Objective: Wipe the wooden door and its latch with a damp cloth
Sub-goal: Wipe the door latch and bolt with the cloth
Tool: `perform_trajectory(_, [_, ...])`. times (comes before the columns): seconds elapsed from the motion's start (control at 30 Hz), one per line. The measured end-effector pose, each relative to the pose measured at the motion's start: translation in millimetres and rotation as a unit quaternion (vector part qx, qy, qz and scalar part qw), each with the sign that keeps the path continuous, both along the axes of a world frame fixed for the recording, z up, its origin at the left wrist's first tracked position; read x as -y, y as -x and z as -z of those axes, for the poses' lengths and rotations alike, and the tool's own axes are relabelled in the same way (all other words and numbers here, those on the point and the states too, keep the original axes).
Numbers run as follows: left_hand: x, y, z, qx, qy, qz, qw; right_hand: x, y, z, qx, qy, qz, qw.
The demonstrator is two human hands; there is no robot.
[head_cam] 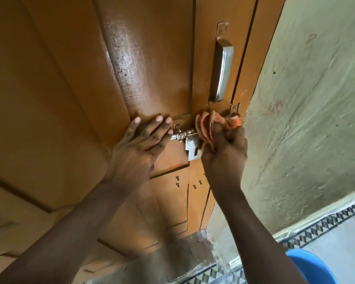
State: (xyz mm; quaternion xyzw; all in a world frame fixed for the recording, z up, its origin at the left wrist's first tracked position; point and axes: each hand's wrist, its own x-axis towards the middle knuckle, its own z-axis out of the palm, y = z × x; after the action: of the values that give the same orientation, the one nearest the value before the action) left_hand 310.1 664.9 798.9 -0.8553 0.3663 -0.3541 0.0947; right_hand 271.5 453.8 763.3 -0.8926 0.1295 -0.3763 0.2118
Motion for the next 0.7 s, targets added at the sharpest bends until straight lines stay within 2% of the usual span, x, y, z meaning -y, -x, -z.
perform_trajectory(0.1, [1.9,-3.1,4.5,0.017,0.014,0.018,1.000,-24.4,3.3,0.2,0.008,-0.035,-0.054,0.998])
perform_trajectory(0.2, [2.9,-6.8,8.2,0.046,0.049,0.043,0.997,-15.2,12.5,14.9,-0.018,0.076,-0.086,0.993])
perform_trajectory(0.23, [3.0,-8.0,8.7,0.053,0.060,0.051,0.996,-5.0,12.1,16.4,-0.018,0.082,-0.073,0.994])
perform_trajectory(0.37, [2.1,-11.6,12.3,0.061,0.073,0.068,0.993,11.1,-0.5,7.0,0.020,-0.032,0.012,0.999])
perform_trajectory(0.43, [2.3,-11.9,15.7,0.055,0.079,0.070,0.993,-4.3,0.9,6.1,0.025,-0.041,-0.045,0.998])
perform_trajectory(0.5, [2.7,-11.4,18.4,0.047,0.085,0.071,0.993,-15.0,8.4,14.0,0.003,0.033,-0.100,0.994])
perform_trajectory(0.57, [2.7,-10.9,18.3,0.040,0.083,0.074,0.993,-3.3,8.8,21.3,-0.013,0.092,-0.092,0.991])
perform_trajectory(0.63, [2.7,-10.9,17.7,0.038,0.083,0.076,0.993,14.1,0.7,21.3,0.017,-0.002,-0.018,1.000])
perform_trajectory(0.7, [3.3,-9.4,18.3,0.034,0.086,0.076,0.993,21.7,-10.0,17.1,0.066,-0.120,0.034,0.990])
